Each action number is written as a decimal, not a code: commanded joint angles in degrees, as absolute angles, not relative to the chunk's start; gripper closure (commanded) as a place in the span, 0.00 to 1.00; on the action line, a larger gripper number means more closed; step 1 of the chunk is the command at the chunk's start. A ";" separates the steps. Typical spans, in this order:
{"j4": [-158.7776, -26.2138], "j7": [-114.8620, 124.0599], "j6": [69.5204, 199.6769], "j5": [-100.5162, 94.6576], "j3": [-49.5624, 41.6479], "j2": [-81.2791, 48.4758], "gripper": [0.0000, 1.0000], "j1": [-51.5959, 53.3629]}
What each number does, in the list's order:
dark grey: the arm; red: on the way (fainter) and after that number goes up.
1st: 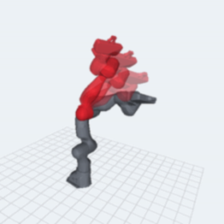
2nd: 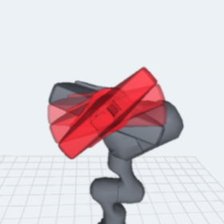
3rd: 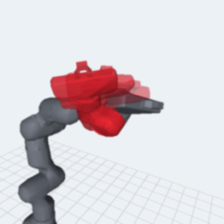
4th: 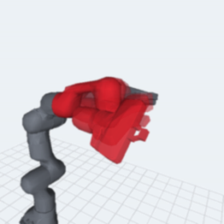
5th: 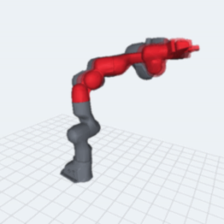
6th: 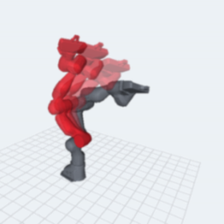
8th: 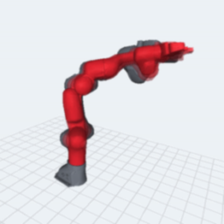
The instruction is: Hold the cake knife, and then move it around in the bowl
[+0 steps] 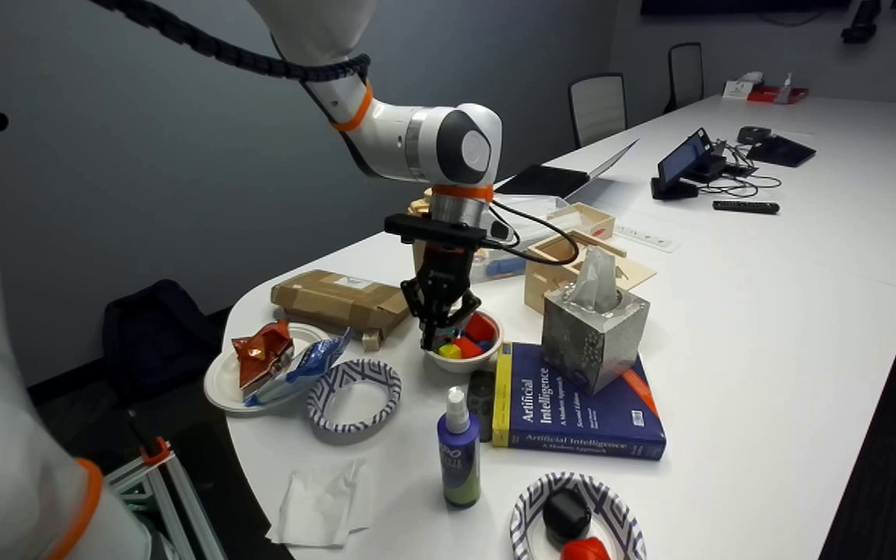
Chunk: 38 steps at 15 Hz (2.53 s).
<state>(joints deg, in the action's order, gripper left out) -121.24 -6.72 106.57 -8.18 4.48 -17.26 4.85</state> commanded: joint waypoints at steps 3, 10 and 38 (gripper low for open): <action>-120.35 -0.51 107.03 -13.61 4.04 -18.00 0.99 6.62; -119.28 -7.70 106.31 -8.41 5.60 -18.56 0.99 5.53; -124.01 -10.70 115.66 -0.37 4.67 -18.56 0.71 1.53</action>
